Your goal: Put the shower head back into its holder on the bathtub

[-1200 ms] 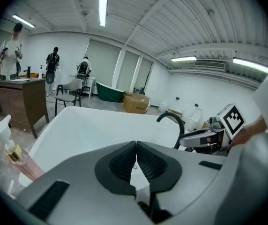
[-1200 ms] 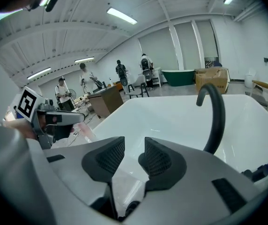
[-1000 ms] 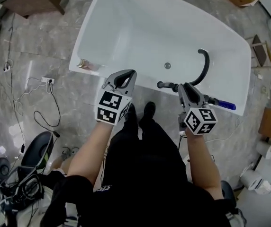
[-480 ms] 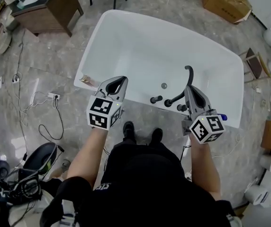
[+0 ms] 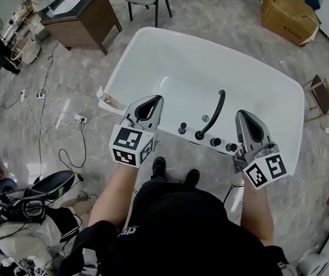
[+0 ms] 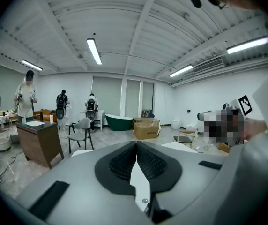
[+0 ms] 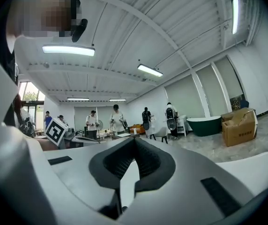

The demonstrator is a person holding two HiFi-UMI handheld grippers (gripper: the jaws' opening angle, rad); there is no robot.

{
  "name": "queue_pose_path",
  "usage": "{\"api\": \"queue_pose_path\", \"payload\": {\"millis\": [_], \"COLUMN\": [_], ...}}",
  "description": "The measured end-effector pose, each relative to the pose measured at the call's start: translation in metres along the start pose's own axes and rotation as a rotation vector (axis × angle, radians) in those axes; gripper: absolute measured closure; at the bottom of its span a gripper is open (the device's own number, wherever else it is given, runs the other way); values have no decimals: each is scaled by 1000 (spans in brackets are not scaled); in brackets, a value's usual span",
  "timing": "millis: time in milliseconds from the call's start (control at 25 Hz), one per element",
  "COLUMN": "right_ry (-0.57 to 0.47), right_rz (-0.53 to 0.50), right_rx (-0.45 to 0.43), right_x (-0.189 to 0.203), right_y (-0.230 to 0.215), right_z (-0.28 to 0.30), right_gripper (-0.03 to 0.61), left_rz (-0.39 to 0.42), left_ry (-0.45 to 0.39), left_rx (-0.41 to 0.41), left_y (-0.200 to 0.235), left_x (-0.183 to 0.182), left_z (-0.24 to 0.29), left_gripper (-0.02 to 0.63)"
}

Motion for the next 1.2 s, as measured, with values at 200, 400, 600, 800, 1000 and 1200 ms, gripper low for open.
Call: {"api": "queue_pose_path", "payload": {"millis": [200, 400, 600, 800, 1000, 1200], "right_ry": [-45, -78, -93, -79, -78, -63], "right_rz": [-18, -29, -15, -21, -56, -42], "right_rx": [2, 12, 19, 16, 35, 38], "right_x": [-28, -45, -50, -49, -41, -36], "right_y": [-12, 2, 20, 49, 72, 76], "right_z": [11, 9, 40, 83, 114, 110], "right_gripper": [566, 566, 566, 568, 568, 568], "left_rz": [7, 17, 9, -5, 22, 41], "left_ry": [-39, -50, -66, -92, -102, -109], "left_rx": [-47, -61, -68, -48, -18, -49], "left_y": [14, 22, 55, 101, 136, 129], "left_x": [-27, -38, -44, -51, -48, -49], "left_z": [-6, -24, -29, -28, -26, -34], "left_gripper": [595, 597, 595, 596, 596, 595]}}
Point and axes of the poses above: the fingertips, and each gripper's own axes: z forward along the fingers, y to its left, x out of its underside, the point moved 9 cm from there along -z, backward along the fingers, and after that the axes turned 4 degrees about -y, right-handed, at the moved point
